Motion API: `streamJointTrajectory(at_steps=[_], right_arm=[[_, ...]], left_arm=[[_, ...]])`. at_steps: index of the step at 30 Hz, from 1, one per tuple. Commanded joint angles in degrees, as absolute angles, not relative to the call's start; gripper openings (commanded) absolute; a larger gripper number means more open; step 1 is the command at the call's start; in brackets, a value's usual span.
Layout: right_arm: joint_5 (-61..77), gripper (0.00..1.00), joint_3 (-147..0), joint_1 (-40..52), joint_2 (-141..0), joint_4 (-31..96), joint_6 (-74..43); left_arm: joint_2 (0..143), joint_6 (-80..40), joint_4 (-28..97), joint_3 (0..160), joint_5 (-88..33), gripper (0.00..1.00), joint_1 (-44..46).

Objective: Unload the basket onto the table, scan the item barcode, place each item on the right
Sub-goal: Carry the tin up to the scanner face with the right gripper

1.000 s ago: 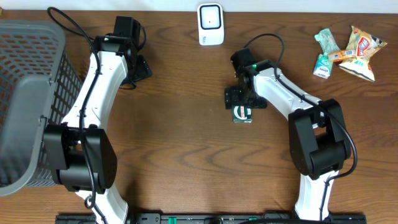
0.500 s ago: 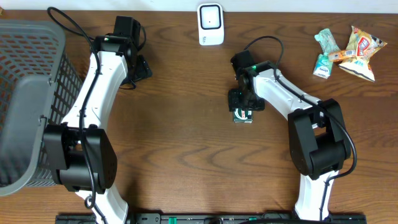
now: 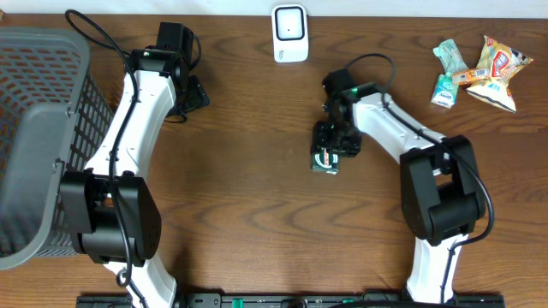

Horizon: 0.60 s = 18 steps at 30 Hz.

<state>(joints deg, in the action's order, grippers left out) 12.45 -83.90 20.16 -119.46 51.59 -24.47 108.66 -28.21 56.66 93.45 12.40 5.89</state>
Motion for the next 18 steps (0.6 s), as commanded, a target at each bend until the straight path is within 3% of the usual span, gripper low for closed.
streamJointTrajectory(at_steps=[1,11,18], right_arm=[[28.9,0.56,-86.3,15.7,-119.2,51.3,-33.3],[41.5,0.55,-86.4,10.2,-119.2,39.1,-59.0],[41.5,0.57,-86.4,10.9,-119.2,11.9,-66.6]], left_arm=[[109.2,-27.5,56.9,92.9,13.6,0.98,5.9],[109.2,-27.5,56.9,92.9,13.6,0.98,5.9],[109.2,-27.5,56.9,92.9,13.6,0.98,5.9]])
